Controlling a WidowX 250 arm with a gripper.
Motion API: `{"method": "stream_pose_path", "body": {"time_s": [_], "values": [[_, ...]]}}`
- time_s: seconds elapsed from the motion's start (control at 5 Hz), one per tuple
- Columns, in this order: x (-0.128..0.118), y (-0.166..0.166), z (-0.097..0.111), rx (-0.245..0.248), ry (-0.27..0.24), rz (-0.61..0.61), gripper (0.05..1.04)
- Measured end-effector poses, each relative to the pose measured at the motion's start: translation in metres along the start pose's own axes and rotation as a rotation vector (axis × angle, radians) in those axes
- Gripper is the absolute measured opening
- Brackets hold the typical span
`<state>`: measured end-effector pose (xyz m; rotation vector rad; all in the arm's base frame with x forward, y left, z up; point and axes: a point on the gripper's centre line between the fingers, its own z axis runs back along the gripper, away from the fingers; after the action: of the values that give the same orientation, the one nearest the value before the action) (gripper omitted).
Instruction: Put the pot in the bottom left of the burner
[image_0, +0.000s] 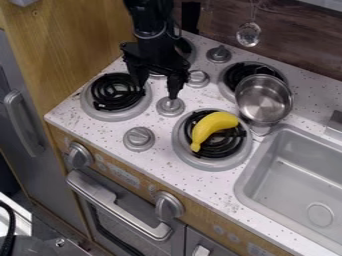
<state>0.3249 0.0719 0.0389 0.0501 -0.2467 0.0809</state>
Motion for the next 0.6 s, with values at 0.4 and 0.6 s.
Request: {"method": "stream_pose_path", "body": {"time_s": [0.4,0.6], "values": [[-0.003,-0.025,-0.019,-0.032,0.047,-0.024,0.999],[0.015,-0.077,-0.025,-0.069,0.021,-0.131,0.999]]}}
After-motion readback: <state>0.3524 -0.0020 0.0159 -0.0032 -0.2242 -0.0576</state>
